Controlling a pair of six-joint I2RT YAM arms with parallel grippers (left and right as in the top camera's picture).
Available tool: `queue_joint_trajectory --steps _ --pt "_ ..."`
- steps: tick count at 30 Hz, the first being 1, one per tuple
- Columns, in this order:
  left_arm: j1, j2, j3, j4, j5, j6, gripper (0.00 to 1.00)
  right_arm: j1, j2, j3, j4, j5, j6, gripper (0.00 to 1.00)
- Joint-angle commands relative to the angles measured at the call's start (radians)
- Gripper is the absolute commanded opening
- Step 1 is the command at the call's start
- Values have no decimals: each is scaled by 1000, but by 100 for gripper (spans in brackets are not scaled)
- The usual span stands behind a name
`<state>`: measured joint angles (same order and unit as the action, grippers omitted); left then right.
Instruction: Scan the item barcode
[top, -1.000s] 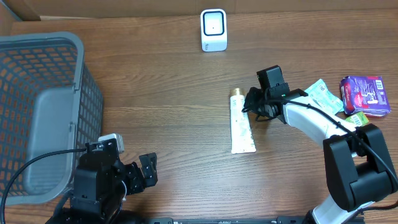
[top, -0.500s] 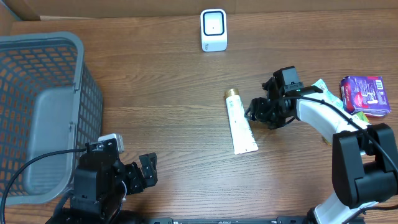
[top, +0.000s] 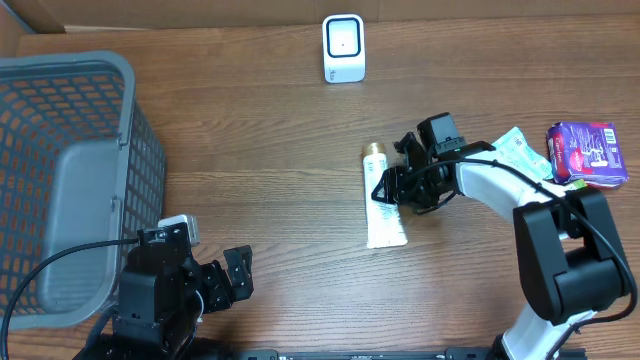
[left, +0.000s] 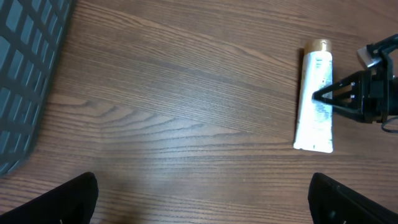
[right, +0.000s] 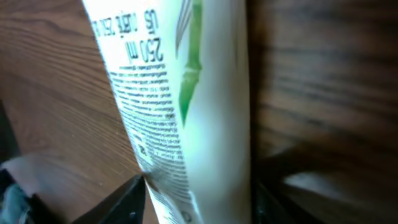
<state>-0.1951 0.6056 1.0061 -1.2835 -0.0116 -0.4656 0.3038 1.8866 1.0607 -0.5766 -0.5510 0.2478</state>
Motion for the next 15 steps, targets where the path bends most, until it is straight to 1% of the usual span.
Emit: queue_joint_trajectory --steps 1,5,8,12,13,15 --pt "-5 -11 -1 1 2 -6 99 17 38 5 -23 -20 43 47" --pt "-5 -11 -1 1 2 -6 100 17 39 5 -27 -19 67 41" --pt "-5 -11 -1 1 2 -6 100 17 39 5 -8 -11 86 30" --pt "-5 -11 -1 1 2 -6 99 17 39 5 56 18 153 9" --pt "-5 -11 -1 1 2 -6 100 17 39 5 76 14 154 5" --pt "-5 -11 -1 1 2 -6 100 17 39 5 95 6 153 4"
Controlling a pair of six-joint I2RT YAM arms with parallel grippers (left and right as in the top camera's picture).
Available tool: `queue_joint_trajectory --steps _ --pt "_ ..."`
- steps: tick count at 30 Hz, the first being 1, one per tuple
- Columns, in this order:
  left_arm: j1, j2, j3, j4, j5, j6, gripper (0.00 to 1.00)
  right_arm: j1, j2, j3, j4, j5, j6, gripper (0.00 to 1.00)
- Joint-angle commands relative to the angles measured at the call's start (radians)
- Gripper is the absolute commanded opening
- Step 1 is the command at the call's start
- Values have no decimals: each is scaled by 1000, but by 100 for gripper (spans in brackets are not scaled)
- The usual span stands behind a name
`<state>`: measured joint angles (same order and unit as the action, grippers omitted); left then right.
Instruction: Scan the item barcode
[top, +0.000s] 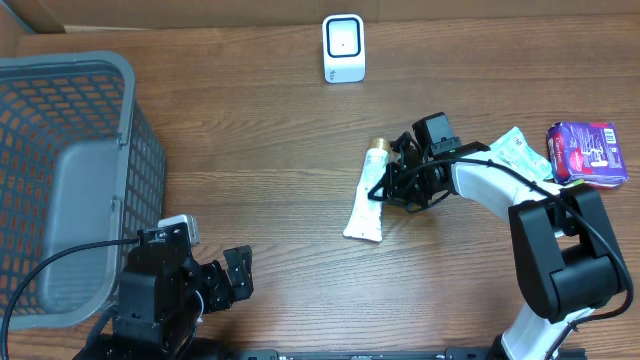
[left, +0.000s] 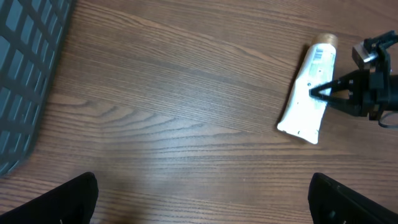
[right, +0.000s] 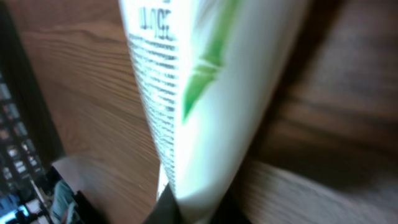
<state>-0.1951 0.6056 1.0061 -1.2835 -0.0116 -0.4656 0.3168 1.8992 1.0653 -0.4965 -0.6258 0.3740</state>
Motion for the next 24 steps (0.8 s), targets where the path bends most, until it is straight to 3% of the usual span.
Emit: queue_joint_trajectory --steps 1,5,9,13,24 --pt "-5 -11 -1 1 2 -6 100 4 27 1 16 81 27 4" --pt "-5 -11 -1 1 2 -6 100 -4 23 6 19 17 -8 4" --pt "-5 -11 -1 1 2 -6 100 -29 -22 27 16 -186 -208 4" --pt "-5 -11 -1 1 2 -6 100 -51 -100 49 5 -323 -297 4" --pt "-5 -11 -1 1 2 -6 99 -54 -362 113 -99 -350 -298 4"
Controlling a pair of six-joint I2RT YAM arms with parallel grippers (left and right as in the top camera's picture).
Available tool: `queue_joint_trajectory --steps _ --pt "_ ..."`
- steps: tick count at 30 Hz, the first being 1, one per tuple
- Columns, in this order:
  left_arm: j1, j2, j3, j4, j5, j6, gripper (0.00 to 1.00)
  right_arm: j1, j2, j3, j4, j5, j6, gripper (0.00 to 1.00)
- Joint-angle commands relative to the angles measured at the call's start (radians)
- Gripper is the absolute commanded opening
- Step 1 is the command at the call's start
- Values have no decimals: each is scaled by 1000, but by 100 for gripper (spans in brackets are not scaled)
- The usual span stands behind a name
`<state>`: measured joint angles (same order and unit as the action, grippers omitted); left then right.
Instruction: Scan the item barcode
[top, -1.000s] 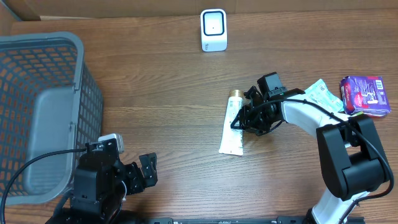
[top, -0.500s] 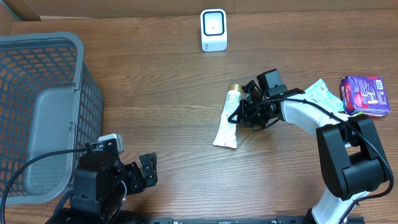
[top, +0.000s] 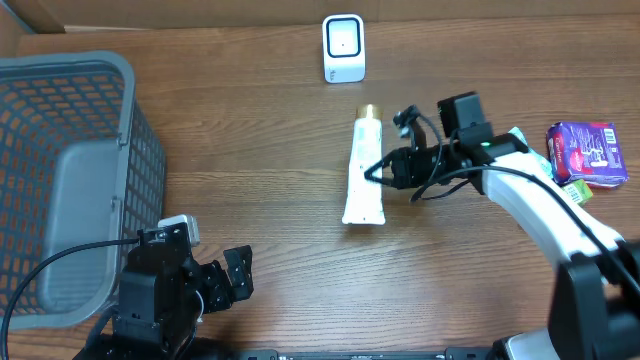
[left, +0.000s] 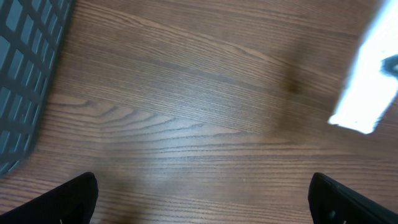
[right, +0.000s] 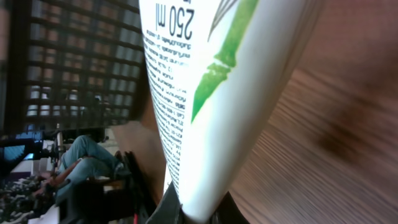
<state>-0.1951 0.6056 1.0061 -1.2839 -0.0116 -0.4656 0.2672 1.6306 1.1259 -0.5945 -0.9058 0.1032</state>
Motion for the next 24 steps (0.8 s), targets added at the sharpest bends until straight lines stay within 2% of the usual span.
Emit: queue_joint_trajectory --steps 1,8,15,24 --pt "-5 -11 -1 2 2 -6 100 -4 -113 58 -7 -72 -26 4" --pt "-5 -11 -1 2 2 -6 100 -4 -227 89 -16 -66 61 4" --pt "-5 -11 -1 2 2 -6 100 -3 -269 92 -30 33 158 4" --pt "-5 -11 -1 2 2 -6 100 -3 -269 100 -67 59 159 4"
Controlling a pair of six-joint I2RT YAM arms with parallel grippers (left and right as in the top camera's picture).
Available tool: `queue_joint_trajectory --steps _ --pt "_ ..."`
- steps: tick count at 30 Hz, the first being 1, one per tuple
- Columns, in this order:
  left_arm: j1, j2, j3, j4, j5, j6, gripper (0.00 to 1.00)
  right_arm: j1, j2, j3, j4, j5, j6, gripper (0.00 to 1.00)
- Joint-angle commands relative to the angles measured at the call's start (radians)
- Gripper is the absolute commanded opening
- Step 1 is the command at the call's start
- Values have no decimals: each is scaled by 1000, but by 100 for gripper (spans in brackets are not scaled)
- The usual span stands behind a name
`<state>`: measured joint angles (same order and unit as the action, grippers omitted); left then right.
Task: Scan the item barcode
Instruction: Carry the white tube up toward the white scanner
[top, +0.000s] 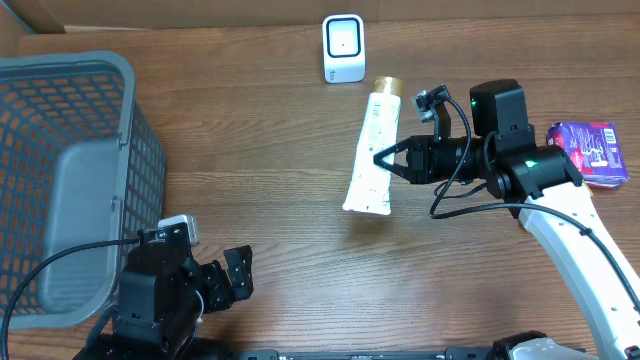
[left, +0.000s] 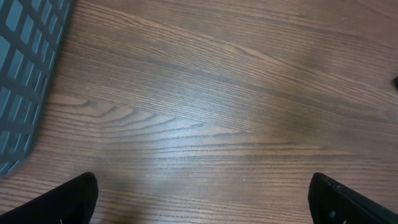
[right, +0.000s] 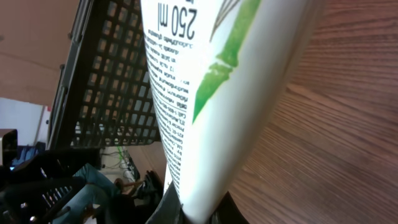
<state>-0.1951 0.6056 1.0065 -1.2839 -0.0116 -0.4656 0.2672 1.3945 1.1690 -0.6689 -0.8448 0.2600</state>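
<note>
A white tube (top: 374, 145) with a gold cap and a green stripe hangs above the table, my right gripper (top: 385, 158) shut on its middle. Its cap end points toward the white barcode scanner (top: 343, 47) at the table's back edge. In the right wrist view the tube (right: 217, 93) fills the frame, printed "250 ml", pinched low between my fingers (right: 171, 208). My left gripper (left: 202, 199) sits low at the front left, open, with only bare wood between its fingers (left: 74, 199).
A grey mesh basket (top: 60, 180) stands along the left edge. A purple packet (top: 587, 152) lies at the far right, with a green-white packet beside it partly hidden by the right arm.
My right gripper has lifted the tube higher and carried it back toward the scanner. The tube has left the left wrist view. The left arm has not moved.
The tube lay flat mid-table with my right gripper at its side. Then the gripper was shut on it and it lay slanted. Then it was held off the wood, and now it hangs higher and closer to the scanner.
</note>
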Motion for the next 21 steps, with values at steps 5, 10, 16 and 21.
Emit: queue_joint_trajectory --steps 5,10,16,21 --pt "-5 -11 -2 2 2 -6 100 35 -29 178 -202 375 49 4" --pt "-5 -11 -2 2 2 -6 100 89 24 409 -404 673 55 4" --pt "-5 -11 -2 2 2 -6 100 99 234 762 -554 871 35 4" --pt "-5 -11 -2 2 2 -6 100 133 494 1054 -655 1051 -6 4"
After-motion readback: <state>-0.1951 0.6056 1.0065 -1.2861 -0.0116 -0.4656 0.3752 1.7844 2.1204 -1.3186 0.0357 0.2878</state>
